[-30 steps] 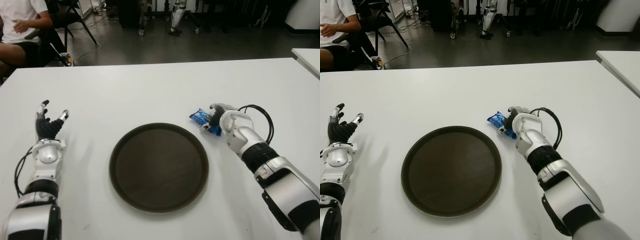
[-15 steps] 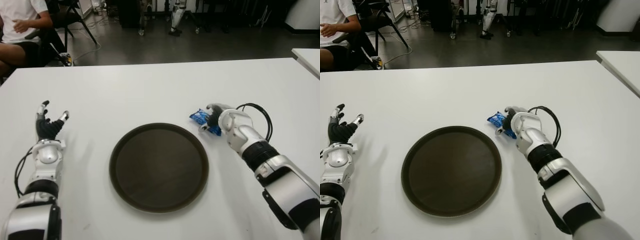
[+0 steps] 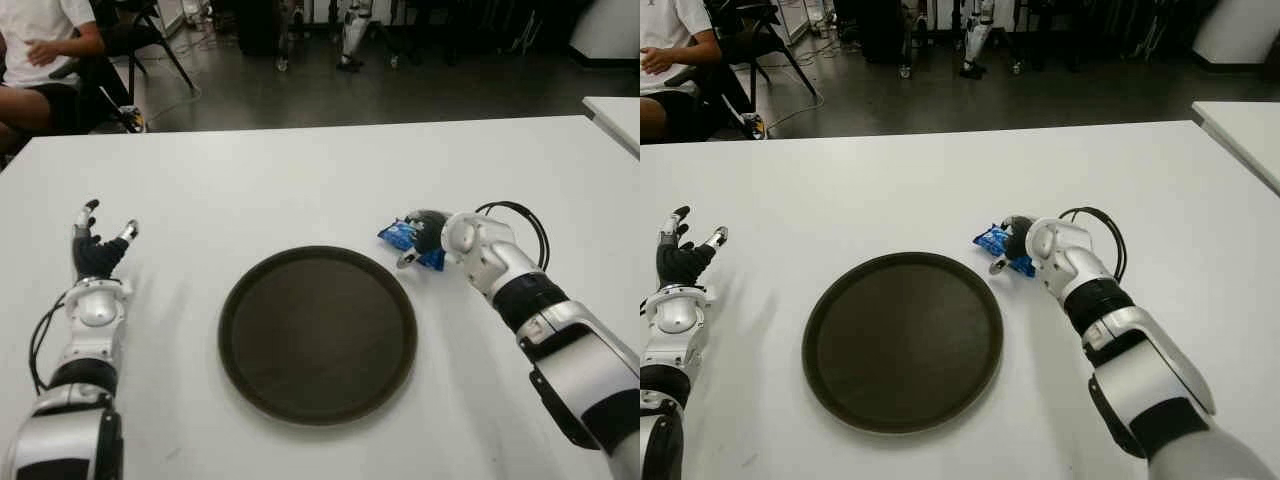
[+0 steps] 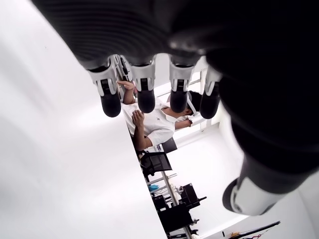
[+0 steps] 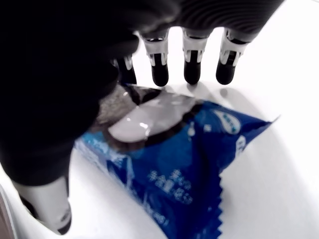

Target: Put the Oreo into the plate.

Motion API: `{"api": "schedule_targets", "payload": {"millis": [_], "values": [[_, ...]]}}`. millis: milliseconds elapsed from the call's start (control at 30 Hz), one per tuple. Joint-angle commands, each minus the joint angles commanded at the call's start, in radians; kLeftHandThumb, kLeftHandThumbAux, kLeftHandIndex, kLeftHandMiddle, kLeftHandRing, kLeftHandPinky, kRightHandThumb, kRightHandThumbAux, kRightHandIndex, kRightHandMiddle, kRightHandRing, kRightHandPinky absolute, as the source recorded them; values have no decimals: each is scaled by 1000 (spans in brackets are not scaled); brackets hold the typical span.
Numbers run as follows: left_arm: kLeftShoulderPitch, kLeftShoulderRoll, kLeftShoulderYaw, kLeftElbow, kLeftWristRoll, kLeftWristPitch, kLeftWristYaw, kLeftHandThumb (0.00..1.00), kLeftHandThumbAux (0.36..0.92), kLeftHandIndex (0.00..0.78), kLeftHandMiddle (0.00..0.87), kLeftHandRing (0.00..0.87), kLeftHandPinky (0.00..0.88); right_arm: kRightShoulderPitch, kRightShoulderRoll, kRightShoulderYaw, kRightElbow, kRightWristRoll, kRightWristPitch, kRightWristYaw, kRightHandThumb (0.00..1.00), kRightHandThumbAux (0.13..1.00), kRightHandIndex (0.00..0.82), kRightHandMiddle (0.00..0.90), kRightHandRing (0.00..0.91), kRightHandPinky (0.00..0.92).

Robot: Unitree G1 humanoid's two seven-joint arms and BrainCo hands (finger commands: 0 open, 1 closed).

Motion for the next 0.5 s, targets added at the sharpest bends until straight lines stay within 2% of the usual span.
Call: {"api": "schedule_targets", "payload": {"millis": [500], "values": [[-3,-2,5,3,-6,-2,-2,0,689,0,0,0,0,-17,15,-1,63,-8,-26,-45,0,734,27,69,19,0]]}}
